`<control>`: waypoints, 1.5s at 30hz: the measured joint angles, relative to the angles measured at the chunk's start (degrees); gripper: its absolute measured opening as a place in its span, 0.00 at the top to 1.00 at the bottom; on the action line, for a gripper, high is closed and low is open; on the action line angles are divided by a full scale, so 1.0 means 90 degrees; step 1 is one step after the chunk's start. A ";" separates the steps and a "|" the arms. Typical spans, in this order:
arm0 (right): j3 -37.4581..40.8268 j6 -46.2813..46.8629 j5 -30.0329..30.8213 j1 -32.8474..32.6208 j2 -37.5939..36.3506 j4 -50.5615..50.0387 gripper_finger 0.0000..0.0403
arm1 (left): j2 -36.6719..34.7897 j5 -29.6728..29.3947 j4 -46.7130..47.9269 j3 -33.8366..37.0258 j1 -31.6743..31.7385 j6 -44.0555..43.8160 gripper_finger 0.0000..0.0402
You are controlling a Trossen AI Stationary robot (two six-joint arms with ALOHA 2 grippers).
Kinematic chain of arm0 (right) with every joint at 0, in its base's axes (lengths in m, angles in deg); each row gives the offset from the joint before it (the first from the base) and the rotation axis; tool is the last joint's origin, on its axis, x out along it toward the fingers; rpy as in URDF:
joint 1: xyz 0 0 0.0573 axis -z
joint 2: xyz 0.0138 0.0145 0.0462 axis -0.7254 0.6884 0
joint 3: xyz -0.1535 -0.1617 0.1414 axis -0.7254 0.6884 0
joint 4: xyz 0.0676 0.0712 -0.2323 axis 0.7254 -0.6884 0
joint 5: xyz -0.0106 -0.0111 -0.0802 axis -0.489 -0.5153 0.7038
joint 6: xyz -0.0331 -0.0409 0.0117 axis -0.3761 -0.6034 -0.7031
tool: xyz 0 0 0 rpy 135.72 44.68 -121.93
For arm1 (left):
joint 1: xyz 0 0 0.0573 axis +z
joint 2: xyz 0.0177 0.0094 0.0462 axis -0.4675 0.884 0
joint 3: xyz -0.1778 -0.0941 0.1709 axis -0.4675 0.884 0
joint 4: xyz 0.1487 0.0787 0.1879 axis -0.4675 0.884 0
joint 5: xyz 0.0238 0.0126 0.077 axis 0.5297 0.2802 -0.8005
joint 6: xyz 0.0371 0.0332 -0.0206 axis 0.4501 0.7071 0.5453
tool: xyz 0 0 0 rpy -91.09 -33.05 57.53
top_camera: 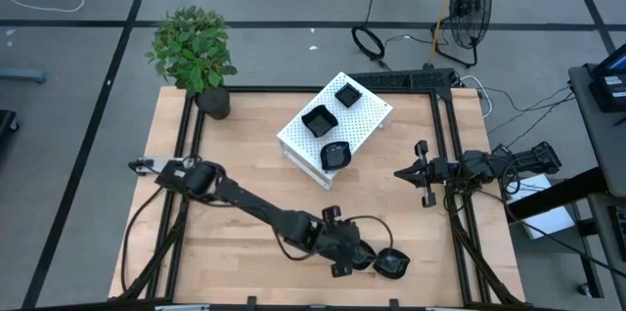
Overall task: Pick & Place Mini shaped plates
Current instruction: Stack the black leaf shaped plate on top of the black leaf shaped plate on the shelf
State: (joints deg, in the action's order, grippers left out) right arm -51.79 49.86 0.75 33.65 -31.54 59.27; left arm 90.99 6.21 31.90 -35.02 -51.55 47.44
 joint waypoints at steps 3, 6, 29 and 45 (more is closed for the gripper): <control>0.0001 0.0000 0.0000 -0.0001 -0.0002 0.0000 1.00 | 0.0184 -0.0004 -0.0005 0.0002 -0.0004 -0.0326 0.55; 0.0001 0.0000 0.0000 0.0001 0.0001 -0.0002 1.00 | 0.0319 -0.0024 -0.0036 0.0000 0.0012 -0.0464 0.55; 0.0000 0.0000 0.0000 0.0001 0.0001 -0.0002 1.00 | 0.0620 0.0522 0.0089 0.0107 0.0134 -0.1149 0.55; 0.0000 0.0000 0.0000 0.0000 0.0001 -0.0002 1.00 | 0.0614 0.0600 0.0023 0.0104 0.0145 -0.1002 0.96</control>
State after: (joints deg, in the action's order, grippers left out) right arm -51.79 49.86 0.75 33.65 -31.53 59.25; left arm 96.51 11.61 32.11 -34.09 -50.25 38.41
